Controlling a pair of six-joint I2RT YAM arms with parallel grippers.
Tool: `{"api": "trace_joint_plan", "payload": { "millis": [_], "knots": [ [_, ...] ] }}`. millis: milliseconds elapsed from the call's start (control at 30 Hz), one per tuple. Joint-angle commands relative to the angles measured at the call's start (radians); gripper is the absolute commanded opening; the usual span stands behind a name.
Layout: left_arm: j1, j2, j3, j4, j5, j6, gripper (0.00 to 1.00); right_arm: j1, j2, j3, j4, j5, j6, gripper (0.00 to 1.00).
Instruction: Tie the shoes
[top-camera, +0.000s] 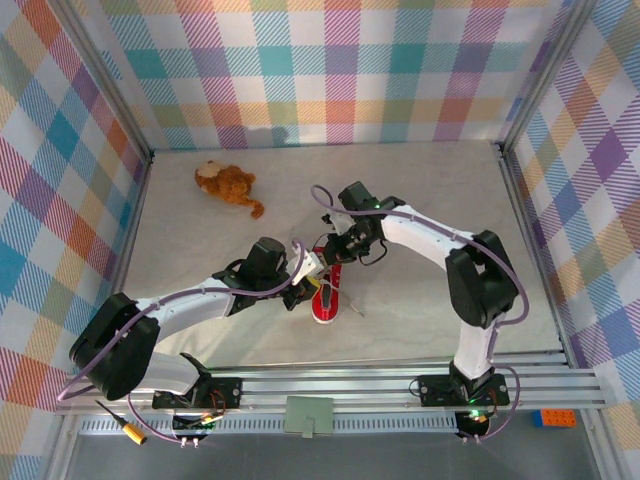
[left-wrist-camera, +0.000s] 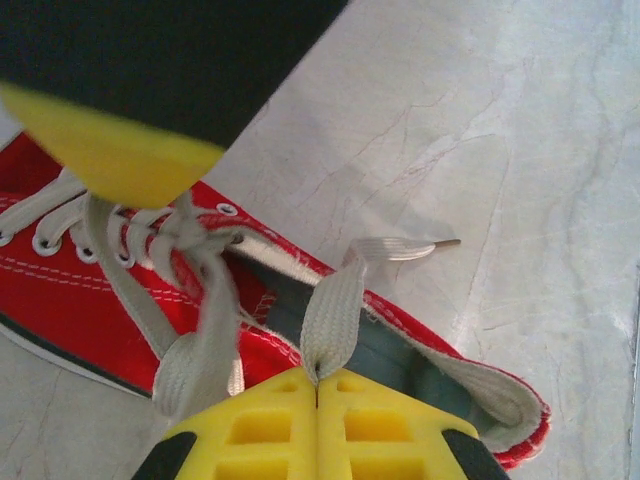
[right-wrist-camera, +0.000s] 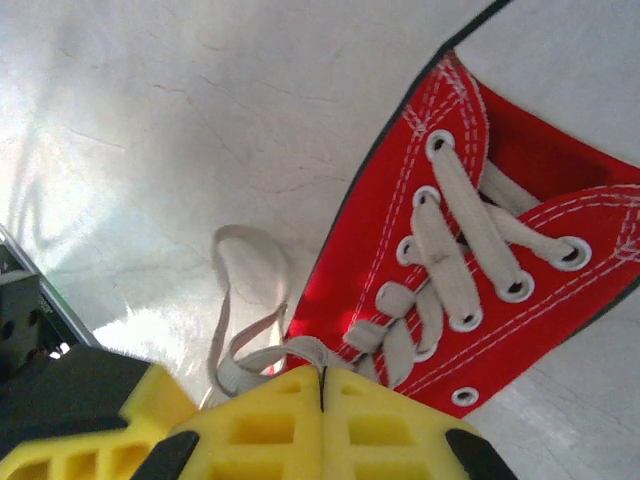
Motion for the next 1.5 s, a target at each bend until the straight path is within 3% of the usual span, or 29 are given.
{"api": "trace_joint_plan", "payload": {
  "millis": [0,267,1033,1100,1333,1467],
  "knots": [
    [-0.003,-0.002,0.031,-0.025,-0.015,-0.030,0.00,0.006,-0.079,-0.054,0.090,0.020,-0.036,0.05],
    [0.033,0.037,0.075,-0.015,-0.019,-0.152,0.00,0.010,-0.173,-0.197,0.271,-0.008,-0.069,0.06],
    [0.070,0.233,0.207,-0.097,-0.036,-0.264,0.00,0.009,-0.219,-0.304,0.385,-0.097,-0.102,0.07],
    [0.070,0.246,0.217,-0.108,-0.039,-0.266,0.00,0.009,-0.214,-0.304,0.390,-0.120,-0.101,0.09],
    [0.070,0.270,0.230,-0.110,-0.022,-0.270,0.00,-0.016,-0.196,-0.307,0.408,-0.177,-0.077,0.34],
    [0.070,0.275,0.229,-0.111,-0.019,-0.270,0.00,-0.049,-0.200,-0.307,0.406,-0.202,-0.060,0.35]
  ]
}}
